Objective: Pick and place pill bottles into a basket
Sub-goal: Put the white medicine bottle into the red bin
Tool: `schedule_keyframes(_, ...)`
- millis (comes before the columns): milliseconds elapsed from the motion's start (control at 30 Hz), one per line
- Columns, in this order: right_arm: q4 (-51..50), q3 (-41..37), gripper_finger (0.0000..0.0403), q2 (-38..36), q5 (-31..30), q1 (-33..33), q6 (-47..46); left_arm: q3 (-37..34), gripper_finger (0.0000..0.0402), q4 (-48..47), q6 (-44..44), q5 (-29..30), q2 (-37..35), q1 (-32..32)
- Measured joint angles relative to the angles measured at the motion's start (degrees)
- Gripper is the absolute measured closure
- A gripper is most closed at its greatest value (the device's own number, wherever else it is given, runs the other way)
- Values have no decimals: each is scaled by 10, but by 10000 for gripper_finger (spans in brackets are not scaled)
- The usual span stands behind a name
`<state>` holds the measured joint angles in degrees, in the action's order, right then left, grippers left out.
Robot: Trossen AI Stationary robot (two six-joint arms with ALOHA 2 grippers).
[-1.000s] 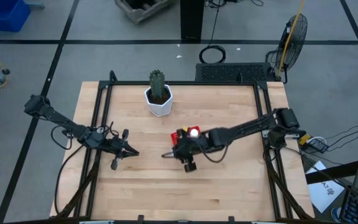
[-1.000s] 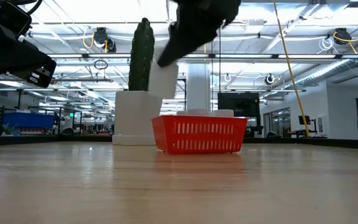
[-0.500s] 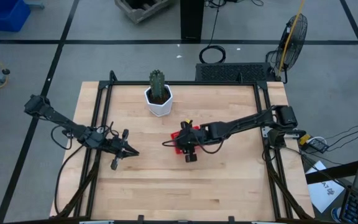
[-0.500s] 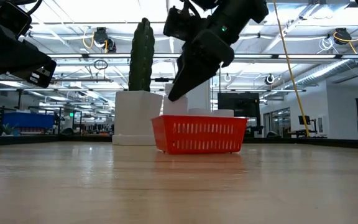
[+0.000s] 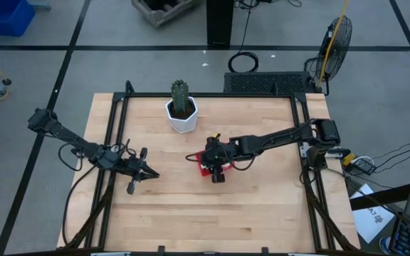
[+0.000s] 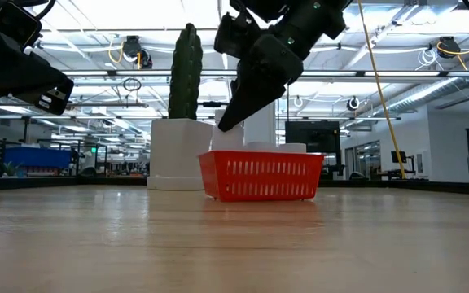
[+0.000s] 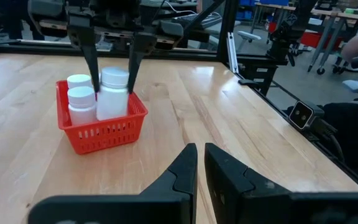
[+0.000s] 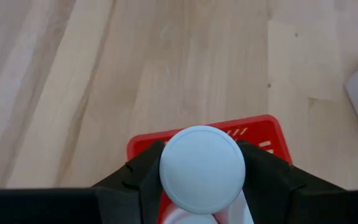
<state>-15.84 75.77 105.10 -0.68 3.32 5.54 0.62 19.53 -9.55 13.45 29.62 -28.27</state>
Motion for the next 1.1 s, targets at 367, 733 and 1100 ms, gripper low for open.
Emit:
schedule_keyframes(367,-4,0,234,0,25,-7,-6,0,366,0,0,0,0,0)
schedule_keyframes(733,27,-34,234,0,25,-9,-18,0,366,0,-1,0,0,0)
schedule_keyframes(1100,40,-44,234,0,25,-19,-18,0,366,0,-1,0,0,0)
